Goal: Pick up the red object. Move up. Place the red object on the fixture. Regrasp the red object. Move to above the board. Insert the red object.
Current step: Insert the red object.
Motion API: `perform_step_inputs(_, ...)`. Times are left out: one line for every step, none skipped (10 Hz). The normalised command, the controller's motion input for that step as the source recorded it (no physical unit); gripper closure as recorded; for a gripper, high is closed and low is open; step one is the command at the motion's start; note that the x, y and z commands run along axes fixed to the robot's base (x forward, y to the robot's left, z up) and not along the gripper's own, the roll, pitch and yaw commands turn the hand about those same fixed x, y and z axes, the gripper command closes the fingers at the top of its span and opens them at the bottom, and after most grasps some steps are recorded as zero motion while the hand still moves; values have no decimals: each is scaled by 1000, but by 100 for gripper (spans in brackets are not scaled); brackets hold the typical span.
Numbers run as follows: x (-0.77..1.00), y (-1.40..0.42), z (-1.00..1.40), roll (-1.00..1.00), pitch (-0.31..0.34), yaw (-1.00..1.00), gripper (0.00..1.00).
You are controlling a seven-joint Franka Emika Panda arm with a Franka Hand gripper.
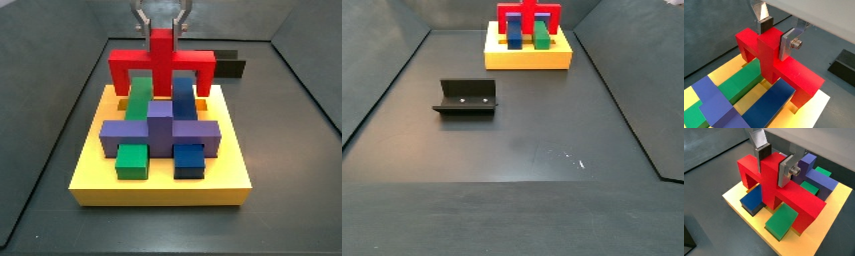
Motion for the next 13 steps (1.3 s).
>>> perform_step_inputs(34,0,-129,0,0,0,100)
perform_step_inputs(34,-14,-149,0,-6,0,100)
perform_step_inputs(11,-31,-174,0,-21,3,100)
perform_step_inputs(0,-11,-217,0,-46,26,100)
perform_step_inputs(0,-40,-143,0,-26,37,100)
perform_step_inputs(0,-31,-151,0,-19,34,100)
perform_step_inputs(20,-43,-149,0,-19,34,100)
perform_step_inputs(157,-3,-100,9,0,109,100)
perform_step_inputs(160,0,-114,6,0,214,100)
perform_step_inputs(106,-3,-94,0,0,160,100)
perform_step_inputs(9,0,-89,-23,0,20,100)
perform_step_inputs(0,0,-103,-19,0,0,100)
perform_step_inputs(0,0,-89,-26,0,-91,100)
